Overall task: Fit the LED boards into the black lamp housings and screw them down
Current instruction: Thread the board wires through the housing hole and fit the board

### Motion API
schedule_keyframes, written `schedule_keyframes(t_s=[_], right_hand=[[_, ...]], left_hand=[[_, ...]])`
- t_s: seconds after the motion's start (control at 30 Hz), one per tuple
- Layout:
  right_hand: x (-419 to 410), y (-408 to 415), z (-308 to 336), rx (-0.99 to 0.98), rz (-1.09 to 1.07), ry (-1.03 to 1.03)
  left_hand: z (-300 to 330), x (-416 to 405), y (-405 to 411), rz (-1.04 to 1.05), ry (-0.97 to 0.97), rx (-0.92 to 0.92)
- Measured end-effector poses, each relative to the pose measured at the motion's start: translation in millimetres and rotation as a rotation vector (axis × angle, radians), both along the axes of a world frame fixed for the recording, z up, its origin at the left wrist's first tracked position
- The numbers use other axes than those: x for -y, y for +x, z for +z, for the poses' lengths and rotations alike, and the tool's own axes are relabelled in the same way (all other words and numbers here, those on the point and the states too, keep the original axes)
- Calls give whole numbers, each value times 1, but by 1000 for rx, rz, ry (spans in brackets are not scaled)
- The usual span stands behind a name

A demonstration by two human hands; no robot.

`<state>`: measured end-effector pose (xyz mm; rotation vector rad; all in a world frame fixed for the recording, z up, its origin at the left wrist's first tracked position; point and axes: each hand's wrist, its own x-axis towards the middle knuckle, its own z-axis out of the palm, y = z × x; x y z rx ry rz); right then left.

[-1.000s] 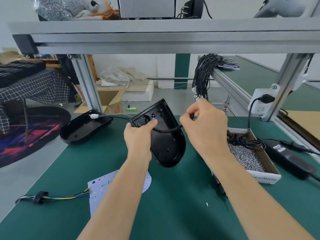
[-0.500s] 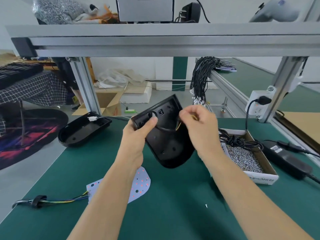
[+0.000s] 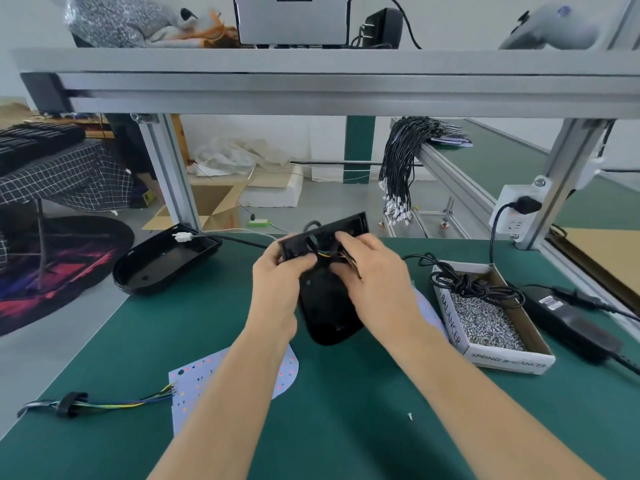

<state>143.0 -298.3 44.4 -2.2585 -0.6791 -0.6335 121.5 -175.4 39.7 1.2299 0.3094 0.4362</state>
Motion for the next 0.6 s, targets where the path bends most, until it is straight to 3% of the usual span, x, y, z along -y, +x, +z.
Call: schedule_keyframes(t_s=[0.2,0.37,0.6], right_hand=[[-2,-2,-5,-269,120,375],[-6,-1,1,-145,108,310],[-17,1,8,-217,-33,326]], left_hand=[[-5,8,-5,15,79,17],[-7,16,-10,24,135,90],[-10,27,-14,67,83,134]])
